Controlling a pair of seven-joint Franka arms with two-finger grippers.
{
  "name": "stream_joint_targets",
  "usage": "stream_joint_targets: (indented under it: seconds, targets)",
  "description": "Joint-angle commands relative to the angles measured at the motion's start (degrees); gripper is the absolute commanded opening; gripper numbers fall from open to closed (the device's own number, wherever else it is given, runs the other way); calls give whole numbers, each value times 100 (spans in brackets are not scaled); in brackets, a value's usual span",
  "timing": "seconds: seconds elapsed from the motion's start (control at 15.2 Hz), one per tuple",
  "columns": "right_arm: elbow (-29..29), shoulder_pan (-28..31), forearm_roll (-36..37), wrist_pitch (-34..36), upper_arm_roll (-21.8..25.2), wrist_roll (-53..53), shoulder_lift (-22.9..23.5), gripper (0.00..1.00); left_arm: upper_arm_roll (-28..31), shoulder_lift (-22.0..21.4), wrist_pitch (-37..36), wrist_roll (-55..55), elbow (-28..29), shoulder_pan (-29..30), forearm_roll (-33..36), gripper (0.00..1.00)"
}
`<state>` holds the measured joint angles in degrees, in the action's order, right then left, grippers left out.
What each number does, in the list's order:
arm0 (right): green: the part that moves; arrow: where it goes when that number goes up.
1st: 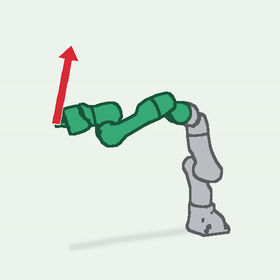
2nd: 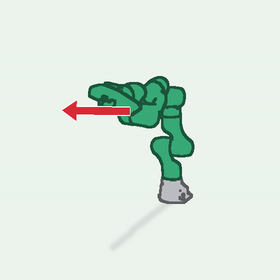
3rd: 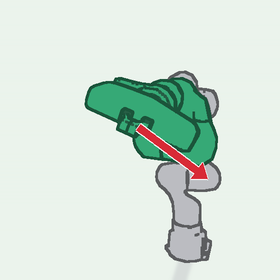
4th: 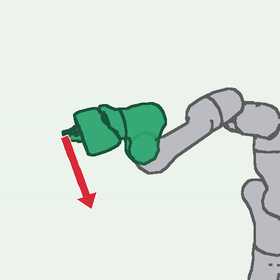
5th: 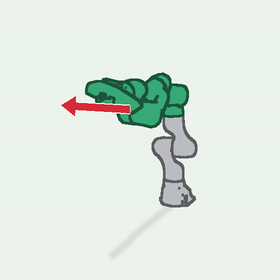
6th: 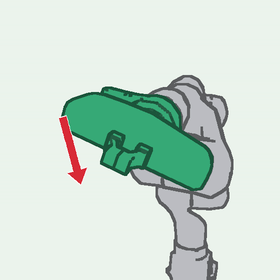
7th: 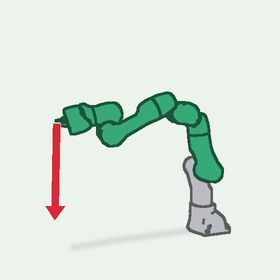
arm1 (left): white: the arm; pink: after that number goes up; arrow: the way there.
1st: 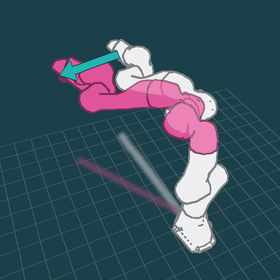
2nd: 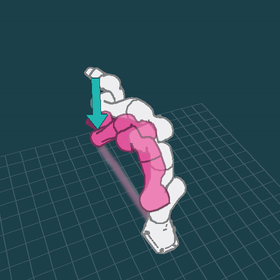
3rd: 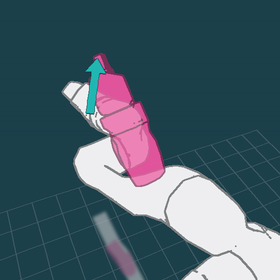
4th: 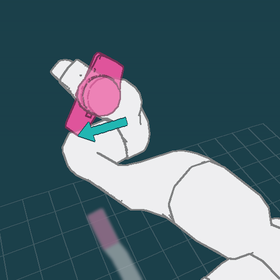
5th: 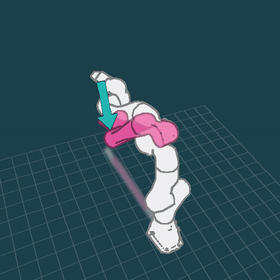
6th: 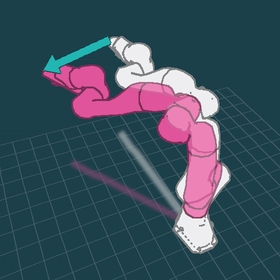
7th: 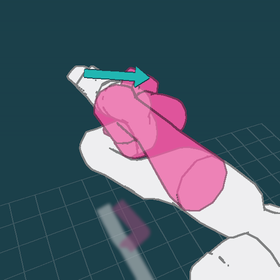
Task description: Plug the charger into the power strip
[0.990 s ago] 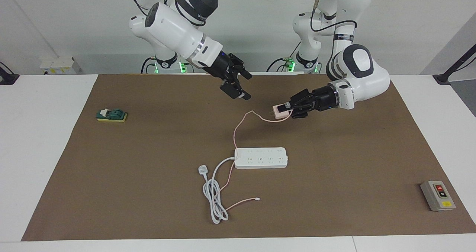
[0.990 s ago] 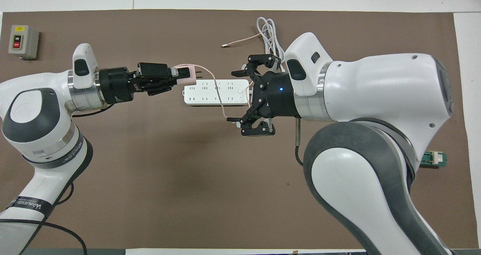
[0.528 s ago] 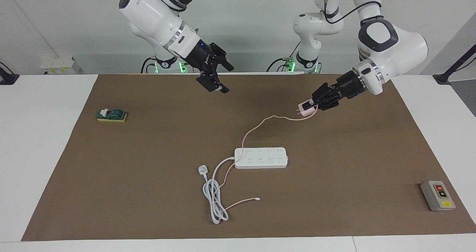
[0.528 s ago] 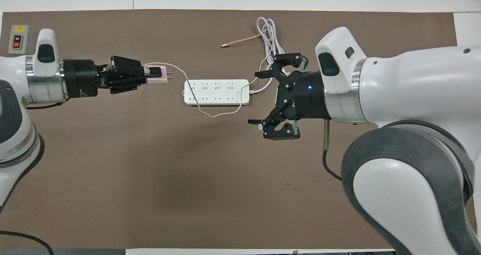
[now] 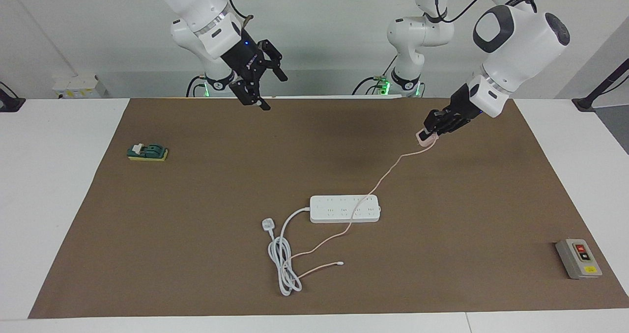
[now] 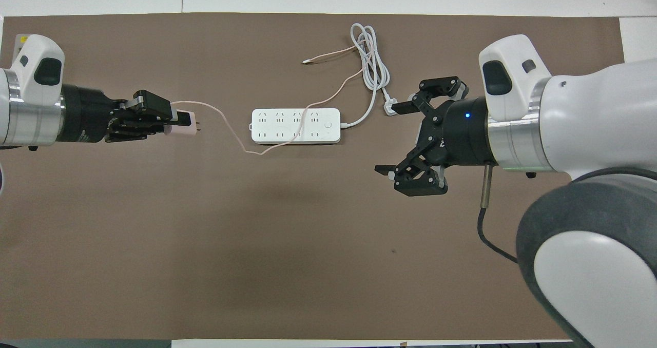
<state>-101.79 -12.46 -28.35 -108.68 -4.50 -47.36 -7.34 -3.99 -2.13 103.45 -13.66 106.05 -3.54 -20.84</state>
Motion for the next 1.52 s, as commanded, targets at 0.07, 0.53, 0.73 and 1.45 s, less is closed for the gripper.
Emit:
stream_joint_targets:
  seconds: [0.07, 0.53, 0.73, 1.45]
  targets:
    - [-8, 481, 347, 259, -42, 560, -13, 100, 21, -69, -342, -198, -23, -7, 484, 0]
    - [-8, 1281, 821, 584, -42, 1255, -13, 100, -23, -121, -35, -1249, 64, -85, 1197, 0]
    - [-8, 1466, 901, 760, -42, 1571, -22, 100, -23, -69, 201, -3398, 3, -191, 1188, 0]
    - [-8, 1721, 1664, 1156, -42, 3443, -57, 100, 56, -148, -185, -2452, -84, 703, 1960, 0]
